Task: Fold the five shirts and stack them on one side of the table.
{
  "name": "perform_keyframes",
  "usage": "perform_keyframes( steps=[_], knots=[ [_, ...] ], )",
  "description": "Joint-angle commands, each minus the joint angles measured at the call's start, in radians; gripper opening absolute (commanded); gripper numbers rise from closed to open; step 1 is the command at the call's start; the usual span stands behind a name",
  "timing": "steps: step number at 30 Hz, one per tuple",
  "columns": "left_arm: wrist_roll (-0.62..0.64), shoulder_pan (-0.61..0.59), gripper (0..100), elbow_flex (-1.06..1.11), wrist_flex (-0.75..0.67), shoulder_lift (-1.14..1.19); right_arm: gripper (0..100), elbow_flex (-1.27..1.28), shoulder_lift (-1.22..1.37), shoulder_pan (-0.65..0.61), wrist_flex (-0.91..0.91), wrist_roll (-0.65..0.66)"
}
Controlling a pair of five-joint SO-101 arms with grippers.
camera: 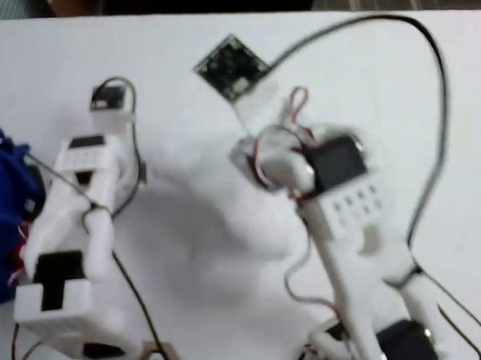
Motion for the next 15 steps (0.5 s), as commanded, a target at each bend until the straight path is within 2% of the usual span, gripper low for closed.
perform_keyframes(
  steps=[1,3,5,10,15],
  knots=[
    [-0.009,-0.003,12,-0.012,-0.012,-0.063,26.5,-0.04,0.107,0.061,-0.03,-0.014],
    [-0.011,0.008,12,-0.012,-0.011,-0.066,26.5,-0.04,0.173,0.11,-0.031,-0.014],
    [-0.063,0.043,12,-0.015,0.021,-0.071,26.5,-0.04,0.225,0.165,-0.028,-0.014],
    [-0.311,0.288,12,-0.045,0.18,-0.066,26.5,-0.04,0.278,0.265,0.038,-0.012],
    [-0.376,0.457,12,-0.042,0.267,-0.066,26.5,-0.046,0.274,0.334,0.082,-0.003]
  ],
)
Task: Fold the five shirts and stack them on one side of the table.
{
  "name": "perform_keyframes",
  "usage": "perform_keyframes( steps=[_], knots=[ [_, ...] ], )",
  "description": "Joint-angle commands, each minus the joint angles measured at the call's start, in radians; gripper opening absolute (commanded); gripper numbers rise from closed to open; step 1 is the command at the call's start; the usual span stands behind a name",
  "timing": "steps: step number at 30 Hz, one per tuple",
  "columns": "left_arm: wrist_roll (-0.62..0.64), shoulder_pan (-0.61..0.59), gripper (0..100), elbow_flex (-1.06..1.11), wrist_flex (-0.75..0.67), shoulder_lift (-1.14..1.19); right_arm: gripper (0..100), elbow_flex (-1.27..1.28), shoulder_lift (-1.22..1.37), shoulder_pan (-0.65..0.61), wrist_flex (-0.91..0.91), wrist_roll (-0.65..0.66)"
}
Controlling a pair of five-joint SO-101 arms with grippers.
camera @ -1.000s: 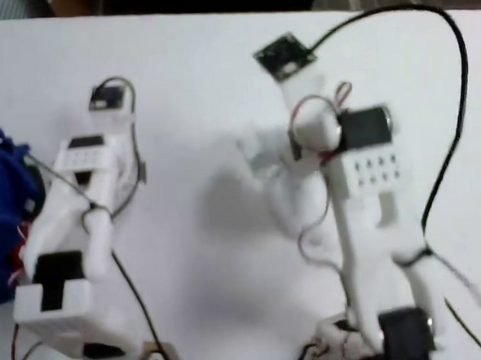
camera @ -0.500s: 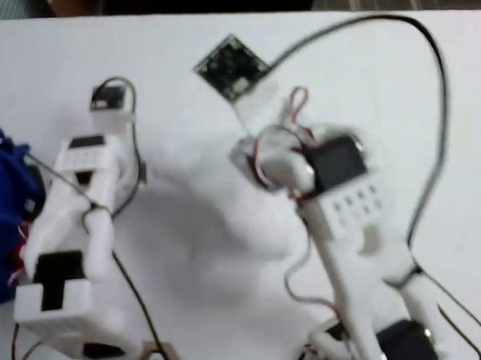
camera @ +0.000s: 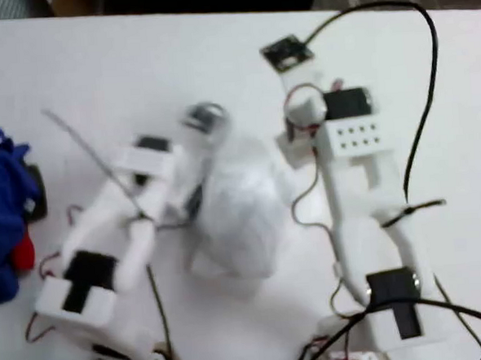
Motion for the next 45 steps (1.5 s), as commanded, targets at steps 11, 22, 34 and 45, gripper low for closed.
perform_keyframes(
  steps=[11,22,34,45],
  knots=[
    [-0.201,0.164,31,-0.038,0.232,-0.071,26.5,-0.041,-0.002,0.318,0.028,0.137],
    [-0.282,0.331,31,-0.001,0.305,-0.064,26.5,-0.041,-0.001,0.335,0.028,0.158],
    [-0.285,0.367,6,0.147,0.11,-0.063,26.5,-0.041,-0.002,0.341,0.038,0.158],
    [-0.103,0.032,3,-0.073,0.135,-0.072,26.5,-0.035,0.008,0.325,0.016,0.147]
  ],
)
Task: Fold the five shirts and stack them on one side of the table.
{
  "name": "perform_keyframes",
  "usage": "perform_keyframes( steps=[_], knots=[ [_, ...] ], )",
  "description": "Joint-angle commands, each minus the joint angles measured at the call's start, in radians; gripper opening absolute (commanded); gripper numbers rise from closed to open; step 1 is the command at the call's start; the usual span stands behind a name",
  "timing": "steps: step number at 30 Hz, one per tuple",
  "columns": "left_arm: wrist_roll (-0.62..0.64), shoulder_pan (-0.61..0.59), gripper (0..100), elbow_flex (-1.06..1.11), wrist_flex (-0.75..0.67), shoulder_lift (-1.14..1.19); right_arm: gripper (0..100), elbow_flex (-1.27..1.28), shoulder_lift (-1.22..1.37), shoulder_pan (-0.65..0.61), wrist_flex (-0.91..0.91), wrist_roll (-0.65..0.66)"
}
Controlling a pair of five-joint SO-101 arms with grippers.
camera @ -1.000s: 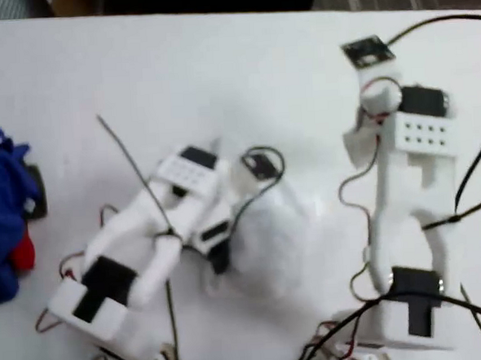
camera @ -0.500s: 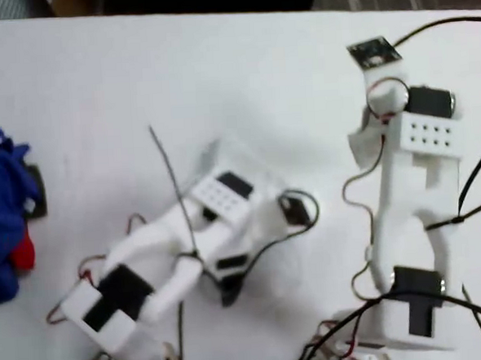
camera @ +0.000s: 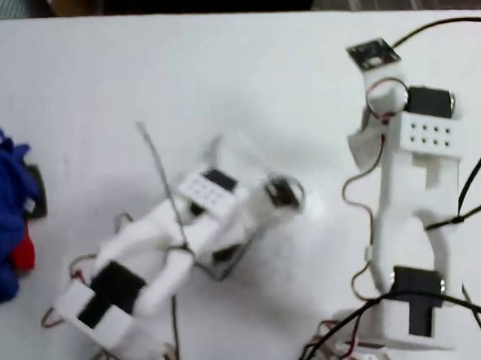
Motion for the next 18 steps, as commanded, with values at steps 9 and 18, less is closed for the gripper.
perform_keyframes(
  steps=[9,18],
  knots=[
    [0.193,-0.578,3,-0.45,0.203,-0.046,26.5,0.035,0.004,-0.3,-0.193,-0.157],
    [0.193,-0.617,3,-0.506,0.284,-0.046,26.5,0.405,0.004,-0.693,-0.549,-0.224]
  ],
)
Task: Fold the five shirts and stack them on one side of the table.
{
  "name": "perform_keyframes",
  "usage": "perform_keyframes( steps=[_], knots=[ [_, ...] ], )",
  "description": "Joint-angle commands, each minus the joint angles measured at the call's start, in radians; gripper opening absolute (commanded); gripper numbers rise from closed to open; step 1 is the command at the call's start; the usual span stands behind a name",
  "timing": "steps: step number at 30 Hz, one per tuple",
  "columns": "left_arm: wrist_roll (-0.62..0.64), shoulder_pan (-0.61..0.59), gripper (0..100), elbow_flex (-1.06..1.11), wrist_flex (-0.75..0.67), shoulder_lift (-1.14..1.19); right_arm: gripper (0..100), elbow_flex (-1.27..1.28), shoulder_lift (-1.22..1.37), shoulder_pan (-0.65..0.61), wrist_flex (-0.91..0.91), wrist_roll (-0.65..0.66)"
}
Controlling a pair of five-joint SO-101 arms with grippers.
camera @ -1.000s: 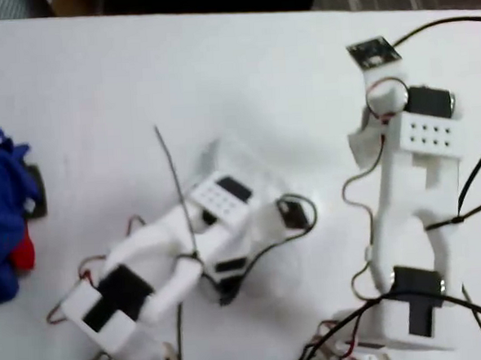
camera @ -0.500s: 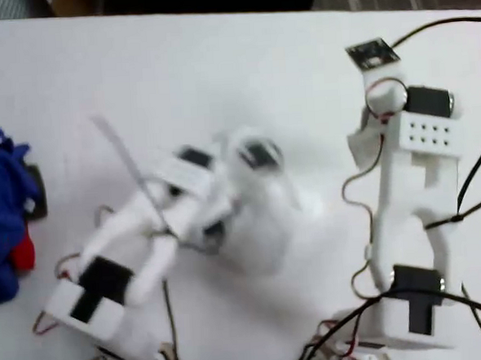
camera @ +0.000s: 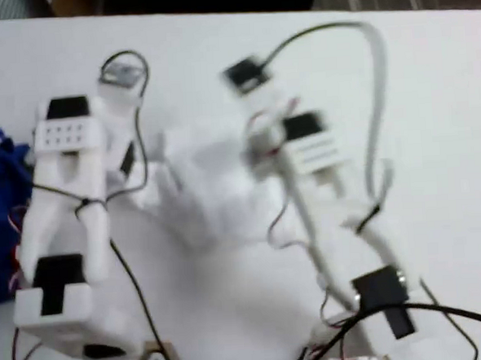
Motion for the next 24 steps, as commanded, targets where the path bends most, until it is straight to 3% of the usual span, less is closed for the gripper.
perform_keyframes(
  steps=[1,8,12,24],
  knots=[
    [0.009,-0.04,3,-0.077,0.055,-0.048,26.5,0.121,0.001,-0.102,-0.137,-0.006],
    [0.011,-0.084,3,-0.28,0.212,-0.048,24.5,0.308,0.001,-0.03,-0.297,-0.006],
    [0.014,-0.081,3,-0.321,0.253,-0.048,2.0,0.315,0.001,0.044,-0.305,-0.005],
    [0.009,-0.087,3,-0.318,0.252,-0.04,2.1,0.175,-0.012,0.243,-0.226,0.06]
  ],
)
